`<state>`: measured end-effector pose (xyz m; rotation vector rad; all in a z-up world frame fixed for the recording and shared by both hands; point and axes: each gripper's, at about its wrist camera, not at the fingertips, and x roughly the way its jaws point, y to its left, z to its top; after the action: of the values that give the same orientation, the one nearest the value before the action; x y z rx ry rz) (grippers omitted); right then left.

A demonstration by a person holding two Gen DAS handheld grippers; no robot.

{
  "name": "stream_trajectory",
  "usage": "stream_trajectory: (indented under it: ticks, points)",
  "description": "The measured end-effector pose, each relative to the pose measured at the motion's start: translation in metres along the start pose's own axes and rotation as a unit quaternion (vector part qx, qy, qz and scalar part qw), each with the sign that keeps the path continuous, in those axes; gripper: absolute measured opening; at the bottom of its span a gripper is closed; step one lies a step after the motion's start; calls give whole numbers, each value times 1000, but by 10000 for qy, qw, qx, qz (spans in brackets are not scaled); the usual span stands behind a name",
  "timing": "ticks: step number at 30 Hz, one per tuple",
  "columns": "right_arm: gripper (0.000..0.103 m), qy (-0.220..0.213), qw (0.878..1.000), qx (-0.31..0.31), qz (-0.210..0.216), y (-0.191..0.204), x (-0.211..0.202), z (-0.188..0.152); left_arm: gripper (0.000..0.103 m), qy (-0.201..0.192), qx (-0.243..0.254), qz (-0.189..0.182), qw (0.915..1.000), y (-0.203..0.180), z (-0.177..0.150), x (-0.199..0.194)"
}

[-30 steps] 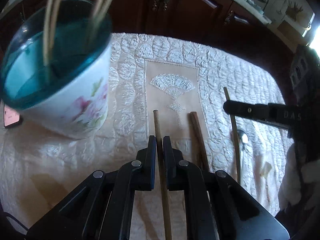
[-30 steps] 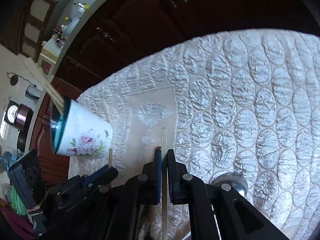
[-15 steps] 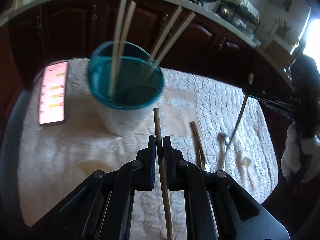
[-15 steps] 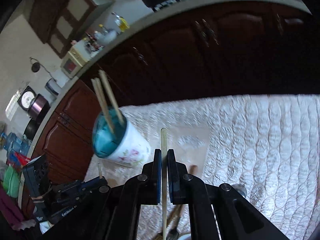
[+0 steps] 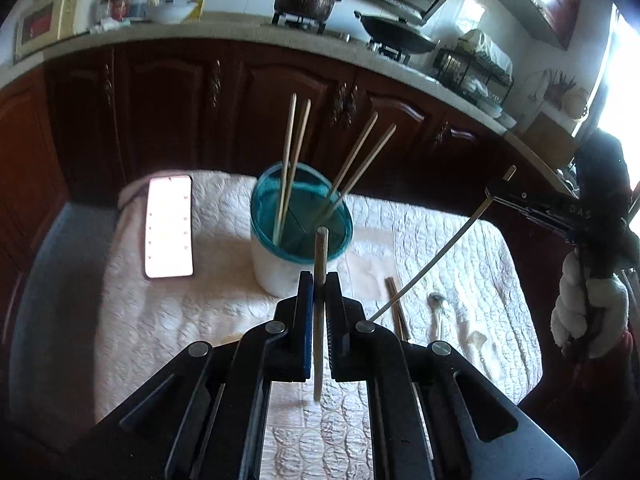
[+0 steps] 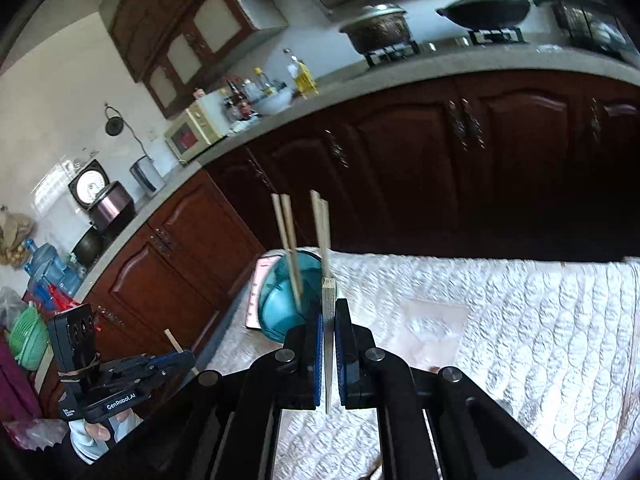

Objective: Organize utensils
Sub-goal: 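Lift both held chopsticks and carry them over the floral holder, then lower the chopsticks into the holder and open both tools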

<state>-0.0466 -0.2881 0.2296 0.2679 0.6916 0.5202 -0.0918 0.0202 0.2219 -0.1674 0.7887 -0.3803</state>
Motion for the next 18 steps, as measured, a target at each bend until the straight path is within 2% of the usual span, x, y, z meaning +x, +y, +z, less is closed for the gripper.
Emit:
stream_trajectory:
  ticks: [10,18]
  points:
    - [5,-316,9990,-266,145,30,-19,21,4,-567,151,118,9982,5,46,-51]
    - [5,-594,9975,-378,97,46,-24,48,5,-1054,268,247,9938,1,87,-64]
